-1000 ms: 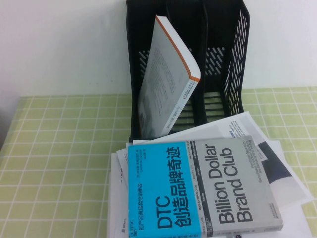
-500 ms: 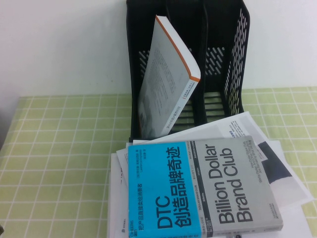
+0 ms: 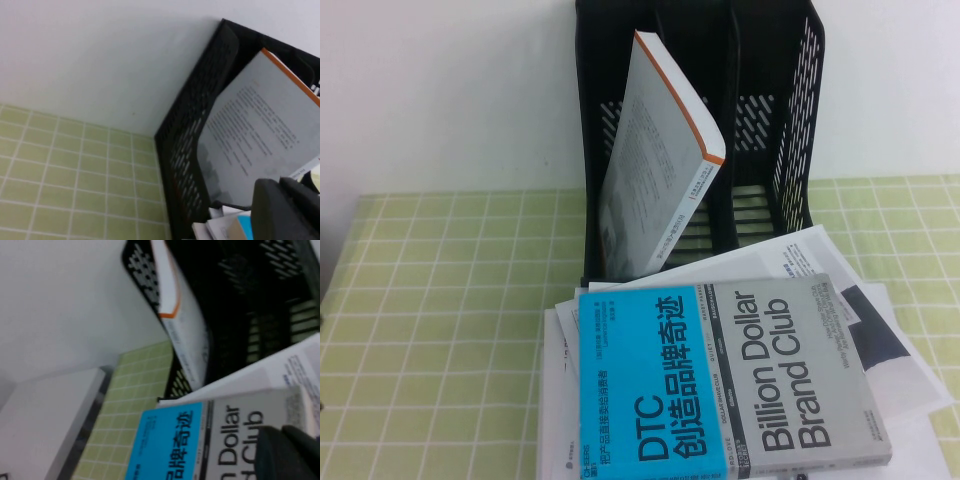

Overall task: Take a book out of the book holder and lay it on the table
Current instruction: Hold the bookshelf

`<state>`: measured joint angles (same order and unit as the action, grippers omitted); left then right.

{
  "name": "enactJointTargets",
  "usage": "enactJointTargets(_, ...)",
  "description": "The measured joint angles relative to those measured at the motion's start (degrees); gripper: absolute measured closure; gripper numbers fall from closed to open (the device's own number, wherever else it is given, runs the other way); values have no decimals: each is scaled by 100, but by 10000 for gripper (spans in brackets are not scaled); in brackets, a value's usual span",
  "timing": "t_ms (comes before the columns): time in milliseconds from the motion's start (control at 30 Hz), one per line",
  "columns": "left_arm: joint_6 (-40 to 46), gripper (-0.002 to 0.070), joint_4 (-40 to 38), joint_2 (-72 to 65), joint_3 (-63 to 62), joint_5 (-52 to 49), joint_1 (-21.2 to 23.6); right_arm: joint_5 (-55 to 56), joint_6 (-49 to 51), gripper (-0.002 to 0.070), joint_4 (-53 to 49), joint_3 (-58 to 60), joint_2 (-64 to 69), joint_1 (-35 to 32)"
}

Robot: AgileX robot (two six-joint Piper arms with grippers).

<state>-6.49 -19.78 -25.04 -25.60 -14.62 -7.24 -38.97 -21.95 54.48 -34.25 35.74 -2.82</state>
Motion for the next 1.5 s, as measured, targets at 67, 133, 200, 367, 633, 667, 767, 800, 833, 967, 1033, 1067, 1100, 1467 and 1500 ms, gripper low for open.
enactJointTargets(67,24,678,-316,-232,0,54,-153,0,-1271,678,1043,139,266,0)
enactJointTargets(133,78,678,-652,-574,0,101,-314,0,-2378,678,1810,191,536,28)
enactJointTargets(200,273,678,-847,-950,0,249,-506,23,-3371,678,2536,215,874,111)
enactJointTargets(367,815,678,-919,-1960,-172,629,-957,-55,-5105,678,3561,215,1799,470)
enactJointTargets(633,1412,678,-969,-3689,-1372,464,-1348,442,-6275,678,3611,-50,2797,1507)
enactJointTargets(667,1487,678,-969,-3896,-1584,398,-1358,745,-6405,678,3611,-111,2829,1645)
enactJointTargets(767,1674,678,-978,-4366,-2164,198,-1358,1572,-6837,678,3643,-312,2842,2032)
enactJointTargets(800,1751,678,-991,-4516,-2363,121,-1362,1791,-6984,678,3676,-386,2842,2143)
enactJointTargets(833,1877,678,-1038,-4663,-2515,59,-1371,1936,-7090,678,3719,-445,2854,2222)
enactJointTargets(967,2966,678,-1760,-5172,-3129,-389,-1371,1956,-7442,678,3939,-683,3005,2516)
enactJointTargets(1033,3872,678,-2458,-5383,-3343,-733,-1361,1906,-7590,678,4069,-758,3184,2630)
enactJointTargets(1067,4413,678,-2936,-5491,-3447,-980,-1323,1896,-7635,678,4137,-782,3291,2690)
enactJointTargets(1100,4932,678,-3435,-5595,-3535,-1248,-1269,1896,-7668,678,4175,-810,3404,2730)
enactJointTargets(1467,7184,677,-5152,-6007,-3652,-1129,-737,2076,-7791,483,4328,-1441,4515,2783)
enactJointTargets(1500,7223,677,-5235,-6007,-3663,-997,-737,2076,-7762,454,4343,-1584,4686,2783)
